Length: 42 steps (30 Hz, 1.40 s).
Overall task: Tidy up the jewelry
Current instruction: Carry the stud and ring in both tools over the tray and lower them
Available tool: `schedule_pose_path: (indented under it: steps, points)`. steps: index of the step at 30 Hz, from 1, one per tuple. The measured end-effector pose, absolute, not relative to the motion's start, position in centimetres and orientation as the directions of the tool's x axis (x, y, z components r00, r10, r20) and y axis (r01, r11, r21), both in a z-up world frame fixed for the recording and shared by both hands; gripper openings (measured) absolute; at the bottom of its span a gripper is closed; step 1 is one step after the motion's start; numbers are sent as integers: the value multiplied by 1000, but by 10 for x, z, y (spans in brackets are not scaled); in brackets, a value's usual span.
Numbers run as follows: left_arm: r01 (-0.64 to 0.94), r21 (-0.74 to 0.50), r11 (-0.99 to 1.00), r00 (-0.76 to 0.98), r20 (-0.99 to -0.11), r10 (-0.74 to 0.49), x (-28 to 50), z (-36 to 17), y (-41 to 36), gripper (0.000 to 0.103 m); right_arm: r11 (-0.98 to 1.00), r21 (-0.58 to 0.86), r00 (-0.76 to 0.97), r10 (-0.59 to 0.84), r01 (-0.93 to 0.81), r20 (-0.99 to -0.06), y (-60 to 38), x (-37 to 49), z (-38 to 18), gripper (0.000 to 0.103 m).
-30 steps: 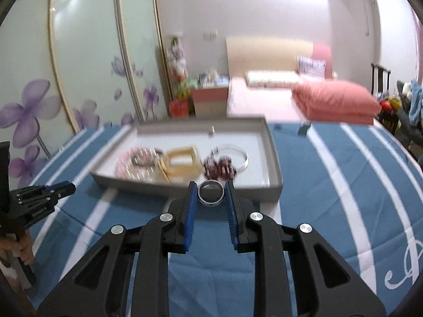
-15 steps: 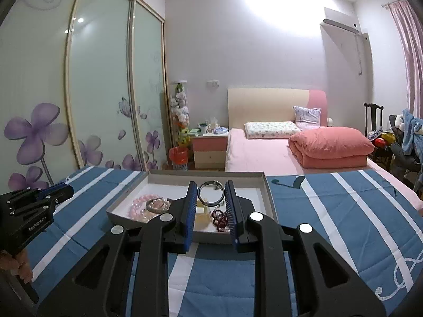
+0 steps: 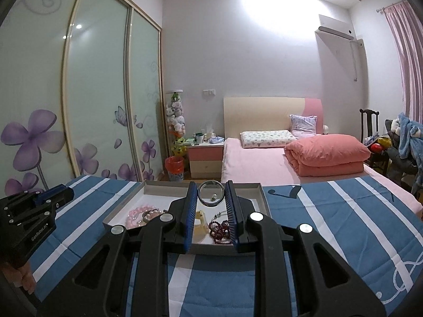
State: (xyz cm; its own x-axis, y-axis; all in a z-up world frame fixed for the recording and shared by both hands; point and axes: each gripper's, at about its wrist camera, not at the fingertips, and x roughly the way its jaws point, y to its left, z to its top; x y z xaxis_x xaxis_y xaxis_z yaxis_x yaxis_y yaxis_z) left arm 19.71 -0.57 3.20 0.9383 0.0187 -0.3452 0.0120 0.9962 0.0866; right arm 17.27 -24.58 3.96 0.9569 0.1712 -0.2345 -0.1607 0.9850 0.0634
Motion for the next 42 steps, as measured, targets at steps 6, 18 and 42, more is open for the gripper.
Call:
schedule_pose_path:
  steps: [6,18,42]
  points:
    - [23,73,997,949,-314,1,214,36,-13,15,985,48,960,170,-163,-223,-237,192,41,23]
    - [59,7,998,937,-344,-53,262,36,-19,15,983,69,946,183,-171,-266,-240,227,31,23]
    - [81,-27,996,882,-464,-84,335,-16,-39,15,976,154,869,208,-154,-448,-244,293,-14,23]
